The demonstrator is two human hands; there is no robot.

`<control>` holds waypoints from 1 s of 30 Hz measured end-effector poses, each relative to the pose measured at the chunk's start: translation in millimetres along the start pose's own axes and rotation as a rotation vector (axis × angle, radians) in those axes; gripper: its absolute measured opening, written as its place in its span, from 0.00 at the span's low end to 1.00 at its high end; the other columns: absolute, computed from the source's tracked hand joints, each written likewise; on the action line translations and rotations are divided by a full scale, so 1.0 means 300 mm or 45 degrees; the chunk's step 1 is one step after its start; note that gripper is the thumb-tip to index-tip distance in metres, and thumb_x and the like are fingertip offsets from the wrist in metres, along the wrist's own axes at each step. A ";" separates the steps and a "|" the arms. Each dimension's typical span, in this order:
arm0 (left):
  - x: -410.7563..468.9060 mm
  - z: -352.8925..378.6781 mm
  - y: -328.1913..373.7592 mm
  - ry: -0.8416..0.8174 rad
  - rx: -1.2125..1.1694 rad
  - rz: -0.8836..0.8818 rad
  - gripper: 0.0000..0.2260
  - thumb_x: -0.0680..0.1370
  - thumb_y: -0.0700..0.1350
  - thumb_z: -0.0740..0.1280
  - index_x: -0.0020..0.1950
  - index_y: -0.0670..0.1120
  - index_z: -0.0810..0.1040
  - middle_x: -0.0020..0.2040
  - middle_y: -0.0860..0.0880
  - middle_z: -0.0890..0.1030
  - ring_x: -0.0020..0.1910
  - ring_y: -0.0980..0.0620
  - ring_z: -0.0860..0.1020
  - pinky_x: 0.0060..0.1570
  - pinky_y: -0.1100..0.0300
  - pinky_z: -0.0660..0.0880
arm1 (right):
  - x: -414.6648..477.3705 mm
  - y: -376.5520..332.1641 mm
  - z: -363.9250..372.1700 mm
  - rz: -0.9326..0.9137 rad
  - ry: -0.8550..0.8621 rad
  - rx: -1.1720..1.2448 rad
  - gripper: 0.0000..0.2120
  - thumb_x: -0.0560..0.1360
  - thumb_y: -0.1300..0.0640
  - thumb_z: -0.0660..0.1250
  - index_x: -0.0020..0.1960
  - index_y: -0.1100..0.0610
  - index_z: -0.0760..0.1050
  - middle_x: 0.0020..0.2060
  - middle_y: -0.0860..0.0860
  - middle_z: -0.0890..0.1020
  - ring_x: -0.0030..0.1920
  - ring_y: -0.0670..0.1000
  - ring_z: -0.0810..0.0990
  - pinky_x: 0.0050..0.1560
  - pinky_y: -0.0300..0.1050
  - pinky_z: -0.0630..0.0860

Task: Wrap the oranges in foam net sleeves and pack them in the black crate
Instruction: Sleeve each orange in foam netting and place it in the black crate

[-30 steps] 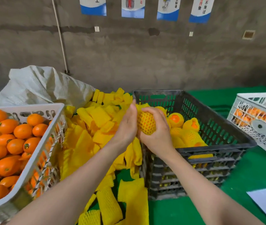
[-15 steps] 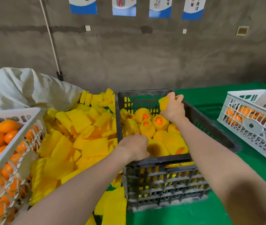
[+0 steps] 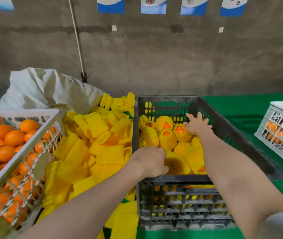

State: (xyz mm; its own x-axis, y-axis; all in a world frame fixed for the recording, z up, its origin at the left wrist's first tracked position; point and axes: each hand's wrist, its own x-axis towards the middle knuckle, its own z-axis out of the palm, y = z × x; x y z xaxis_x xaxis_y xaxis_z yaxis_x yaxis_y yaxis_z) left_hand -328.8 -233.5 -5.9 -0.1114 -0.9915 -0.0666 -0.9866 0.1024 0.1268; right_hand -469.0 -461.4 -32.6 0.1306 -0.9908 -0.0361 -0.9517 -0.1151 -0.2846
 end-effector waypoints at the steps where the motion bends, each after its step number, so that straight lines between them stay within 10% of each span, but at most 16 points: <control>1: -0.003 -0.002 0.001 0.009 -0.012 0.002 0.16 0.76 0.54 0.63 0.59 0.46 0.78 0.53 0.44 0.80 0.52 0.42 0.77 0.48 0.50 0.76 | -0.004 -0.006 0.000 -0.008 0.010 -0.046 0.24 0.80 0.45 0.53 0.75 0.45 0.54 0.76 0.56 0.46 0.74 0.68 0.45 0.69 0.69 0.46; 12: -0.061 -0.025 -0.055 0.583 -0.571 -0.031 0.14 0.76 0.46 0.69 0.59 0.41 0.79 0.58 0.44 0.80 0.58 0.46 0.76 0.57 0.53 0.72 | -0.424 -0.411 -0.137 -1.052 0.407 0.383 0.10 0.77 0.56 0.64 0.55 0.58 0.79 0.51 0.55 0.83 0.52 0.57 0.80 0.54 0.51 0.74; 16: -0.184 -0.071 -0.214 0.748 -0.757 -0.049 0.11 0.74 0.36 0.70 0.56 0.37 0.78 0.50 0.48 0.80 0.50 0.52 0.77 0.40 0.73 0.69 | -0.649 -0.524 -0.093 -1.273 0.329 0.513 0.08 0.76 0.57 0.64 0.51 0.57 0.80 0.46 0.53 0.84 0.48 0.54 0.80 0.48 0.50 0.75; 24: -0.474 -0.080 -0.552 0.643 -0.623 -0.233 0.10 0.72 0.31 0.68 0.52 0.40 0.83 0.44 0.49 0.81 0.40 0.56 0.77 0.39 0.71 0.71 | -0.810 -0.773 0.205 -1.154 0.011 0.647 0.16 0.78 0.56 0.61 0.65 0.57 0.70 0.59 0.57 0.78 0.59 0.58 0.75 0.57 0.54 0.72; 30: -0.656 -0.004 -0.723 0.626 -0.552 -0.473 0.09 0.77 0.37 0.67 0.56 0.39 0.81 0.56 0.43 0.82 0.54 0.47 0.79 0.52 0.57 0.76 | -0.804 -0.839 0.553 -1.002 -0.438 -0.009 0.16 0.76 0.61 0.62 0.62 0.63 0.70 0.60 0.62 0.75 0.60 0.62 0.74 0.58 0.53 0.73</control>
State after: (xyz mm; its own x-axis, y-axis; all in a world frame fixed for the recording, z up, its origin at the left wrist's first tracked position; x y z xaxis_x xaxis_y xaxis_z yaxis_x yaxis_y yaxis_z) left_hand -92.8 -60.7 -19.0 0.3857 -0.8864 0.2559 -0.8024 -0.1853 0.5673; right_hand -214.8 -181.5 -111.3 0.8295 -0.5455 -0.1197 -0.5502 -0.7614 -0.3430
